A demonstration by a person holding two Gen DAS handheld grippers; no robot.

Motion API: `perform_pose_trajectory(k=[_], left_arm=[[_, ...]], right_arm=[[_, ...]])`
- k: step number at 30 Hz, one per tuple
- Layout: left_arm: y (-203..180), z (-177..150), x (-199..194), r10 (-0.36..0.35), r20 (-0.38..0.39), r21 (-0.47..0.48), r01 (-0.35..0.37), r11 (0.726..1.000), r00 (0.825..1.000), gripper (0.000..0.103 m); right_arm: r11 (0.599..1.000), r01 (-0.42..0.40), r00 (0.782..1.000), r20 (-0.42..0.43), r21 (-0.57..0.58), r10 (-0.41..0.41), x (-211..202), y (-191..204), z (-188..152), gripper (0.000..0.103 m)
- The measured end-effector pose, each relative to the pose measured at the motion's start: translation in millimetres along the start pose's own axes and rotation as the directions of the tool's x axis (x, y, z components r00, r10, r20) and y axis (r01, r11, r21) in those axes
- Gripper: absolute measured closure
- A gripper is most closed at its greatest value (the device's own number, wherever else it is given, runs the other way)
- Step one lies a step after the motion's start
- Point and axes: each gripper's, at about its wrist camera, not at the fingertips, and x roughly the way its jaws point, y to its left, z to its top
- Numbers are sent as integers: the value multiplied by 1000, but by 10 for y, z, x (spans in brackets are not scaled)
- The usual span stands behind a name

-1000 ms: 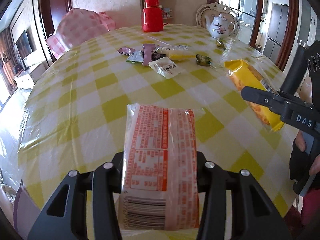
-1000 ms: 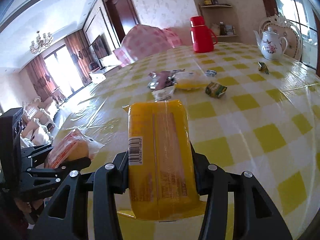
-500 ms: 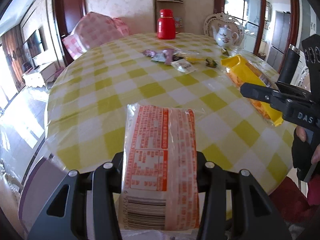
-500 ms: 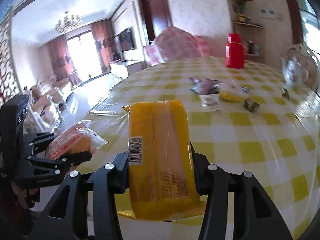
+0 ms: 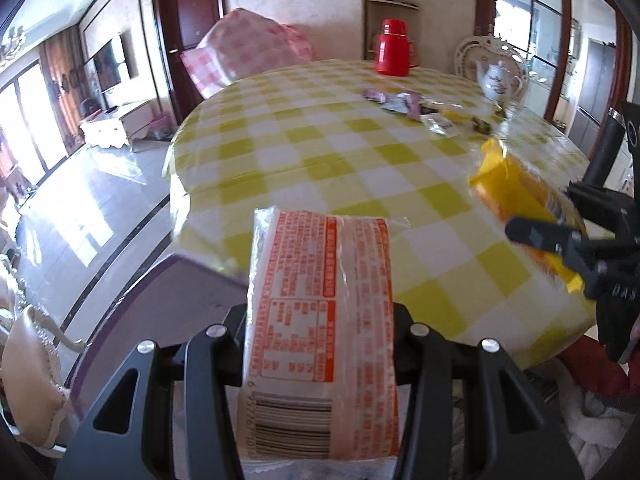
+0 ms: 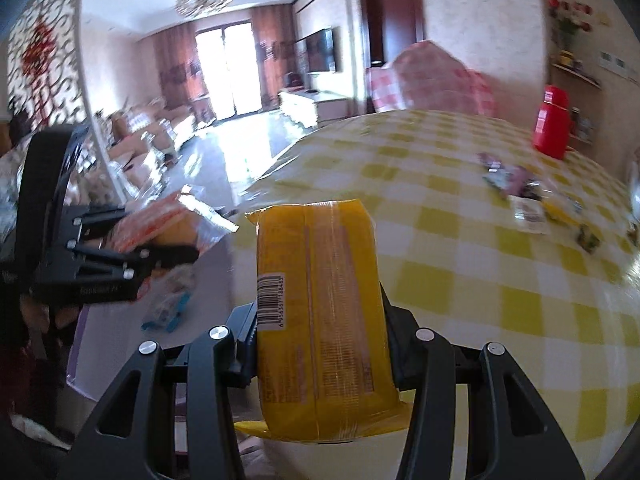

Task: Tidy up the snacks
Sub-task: 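Carry both bread packs to the purple box and open both tools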

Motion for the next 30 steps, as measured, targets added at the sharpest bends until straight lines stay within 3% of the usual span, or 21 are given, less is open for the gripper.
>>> perform_pose_trajectory(k=[10,20,21,24,27,30], left_arm=[[579,-386,-104,66,-85,-50,-71,996,994,57],[942,-574,-46,133,-126,-116,-148,982,983,55],[942,-562,-43,145,-123,-119,-160,980,982,50],[967,-500,-85,247,-91,-128,-257,958,965,8],[962,-401,-167,291,-50,-148,-295,944,955,4],[889,-291,-212,274,-11,-166,-272,948,962,2]], right_arm=[[972,-139,988,-94,-188,123,395,961,-41,56],[947,-217,971,-153,-236,185,550,1312,-152,55],[942,-247,964,-159,-225,215,545,1309,-154,54],[941,-290,954,-127,-178,270,444,1217,-130,47],[953,-260,966,-60,-153,253,276,1048,-76,45],[974,-198,980,-11,-108,198,119,735,-49,43]])
